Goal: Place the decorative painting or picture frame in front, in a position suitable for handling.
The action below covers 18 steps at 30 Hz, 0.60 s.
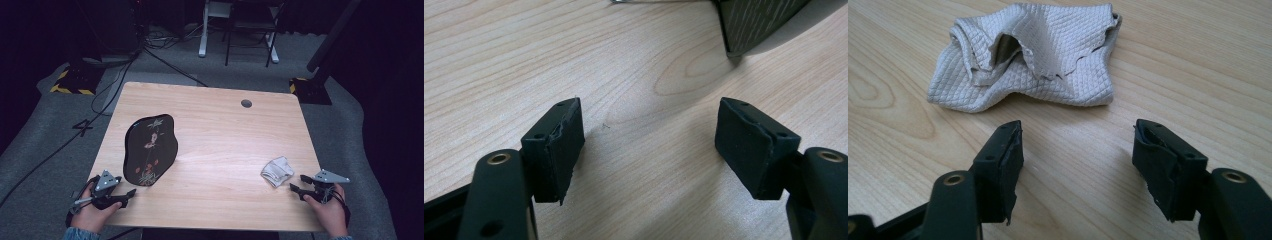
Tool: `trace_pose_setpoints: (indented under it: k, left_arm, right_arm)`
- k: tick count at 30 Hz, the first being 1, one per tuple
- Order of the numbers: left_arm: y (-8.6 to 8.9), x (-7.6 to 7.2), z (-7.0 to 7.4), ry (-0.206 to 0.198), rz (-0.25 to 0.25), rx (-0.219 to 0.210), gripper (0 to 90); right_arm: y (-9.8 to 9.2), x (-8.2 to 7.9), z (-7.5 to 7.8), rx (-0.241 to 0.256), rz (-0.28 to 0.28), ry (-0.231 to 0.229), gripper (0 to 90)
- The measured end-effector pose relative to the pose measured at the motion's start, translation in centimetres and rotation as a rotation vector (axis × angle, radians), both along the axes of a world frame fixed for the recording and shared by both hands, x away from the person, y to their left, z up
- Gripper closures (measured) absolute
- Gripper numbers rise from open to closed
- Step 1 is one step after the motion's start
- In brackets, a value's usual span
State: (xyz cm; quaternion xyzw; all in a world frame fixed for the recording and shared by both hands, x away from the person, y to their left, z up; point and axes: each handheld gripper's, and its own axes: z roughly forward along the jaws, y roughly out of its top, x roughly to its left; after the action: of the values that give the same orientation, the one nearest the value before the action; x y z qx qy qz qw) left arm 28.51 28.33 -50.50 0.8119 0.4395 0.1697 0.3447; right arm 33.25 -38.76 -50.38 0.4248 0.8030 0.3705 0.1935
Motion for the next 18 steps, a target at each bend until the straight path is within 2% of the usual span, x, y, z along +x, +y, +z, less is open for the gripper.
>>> trace_pose_setpoints:
  k: [4, 5, 6, 8, 10, 11, 13, 15, 18]
  left_arm:
    - [0.1, -0.1, 0.2, 0.005, 0.007, 0.004, 31.4]
    - [0.2, -0.3, 0.6, 0.015, 0.028, -0.011, 36.5]
    - [0.4, -0.4, 1.3, -0.008, 0.051, -0.045, 36.5]
    - [0.6, -0.7, 2.5, -0.042, 0.067, -0.099, 36.5]
    - [0.7, -1.0, 3.6, -0.029, 0.059, -0.132, 36.5]
    - [0.8, -1.3, 4.5, -0.006, 0.037, -0.129, 36.3]
    - [0.8, -1.6, 5.0, 0.002, 0.029, -0.122, 36.3]
    - [0.9, -2.1, 6.0, -0.004, 0.03, -0.119, 36.3]
    - [0.9, -2.7, 7.6, -0.035, 0.034, -0.142, 36.0]
  right_arm:
    - [0.0, 0.0, 0.0, -0.001, 0.001, 0.0, 37.3]
    - [0.0, 0.0, 0.0, 0.0, 0.0, 0.001, 37.3]
    - [0.0, 0.0, 0.0, 0.0, 0.0, 0.001, 37.3]
    - [0.0, 0.1, 0.0, 0.0, 0.002, -0.001, 37.3]
    - [0.0, 0.1, 0.0, 0.001, 0.0, 0.001, 37.3]
    - [0.0, 0.1, 0.0, 0.0, 0.0, 0.001, 37.3]
    - [0.0, 0.1, 0.0, 0.001, 0.0, 0.001, 37.3]
    - [0.0, 0.1, 0.0, 0.0, 0.0, 0.001, 37.4]
    - [0.0, 0.1, 0.0, 0.0, -0.001, 0.001, 37.4]
